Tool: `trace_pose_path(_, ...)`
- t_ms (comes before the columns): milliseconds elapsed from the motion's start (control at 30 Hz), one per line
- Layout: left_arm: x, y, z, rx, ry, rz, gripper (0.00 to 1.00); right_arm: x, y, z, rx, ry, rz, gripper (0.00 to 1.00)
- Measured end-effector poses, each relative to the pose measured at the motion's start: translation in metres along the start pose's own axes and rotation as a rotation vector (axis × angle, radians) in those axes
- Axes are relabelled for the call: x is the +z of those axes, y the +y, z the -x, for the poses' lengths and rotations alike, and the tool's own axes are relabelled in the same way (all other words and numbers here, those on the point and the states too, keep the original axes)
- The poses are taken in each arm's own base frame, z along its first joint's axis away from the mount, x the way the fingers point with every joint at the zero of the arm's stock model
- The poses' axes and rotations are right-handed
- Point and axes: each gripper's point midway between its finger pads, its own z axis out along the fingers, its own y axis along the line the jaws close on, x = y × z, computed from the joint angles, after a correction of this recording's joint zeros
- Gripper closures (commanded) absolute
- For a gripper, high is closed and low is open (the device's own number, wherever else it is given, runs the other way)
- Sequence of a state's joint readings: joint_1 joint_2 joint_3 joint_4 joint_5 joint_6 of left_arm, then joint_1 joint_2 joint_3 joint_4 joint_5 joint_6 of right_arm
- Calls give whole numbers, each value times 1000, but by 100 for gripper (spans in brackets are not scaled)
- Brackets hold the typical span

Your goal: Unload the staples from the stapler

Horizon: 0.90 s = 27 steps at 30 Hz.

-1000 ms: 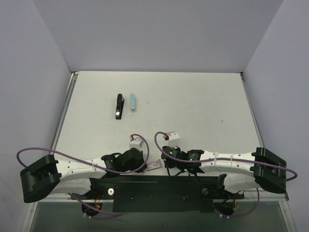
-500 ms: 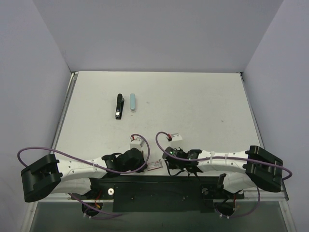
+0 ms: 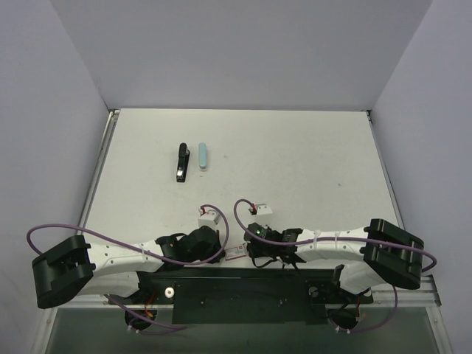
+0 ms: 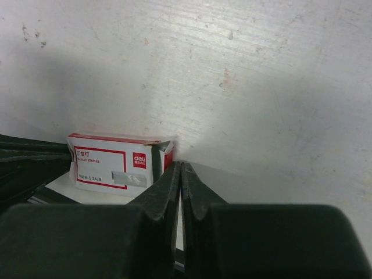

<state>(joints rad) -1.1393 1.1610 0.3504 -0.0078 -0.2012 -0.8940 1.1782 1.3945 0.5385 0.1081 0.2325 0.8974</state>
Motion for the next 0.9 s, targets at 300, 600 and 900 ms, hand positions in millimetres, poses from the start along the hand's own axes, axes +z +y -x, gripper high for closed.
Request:
trace_pose_path(300, 0, 0, 0, 1, 0, 0, 100, 7, 21, 0, 45, 6, 77, 100)
trace_pose_path(600, -3, 5, -2, 12, 6, 19, 100, 13, 29, 6, 93, -24, 101, 100)
trace_pose_path(900, -4, 5, -1, 16, 1, 18, 100, 8, 15, 4, 140, -6, 84, 100)
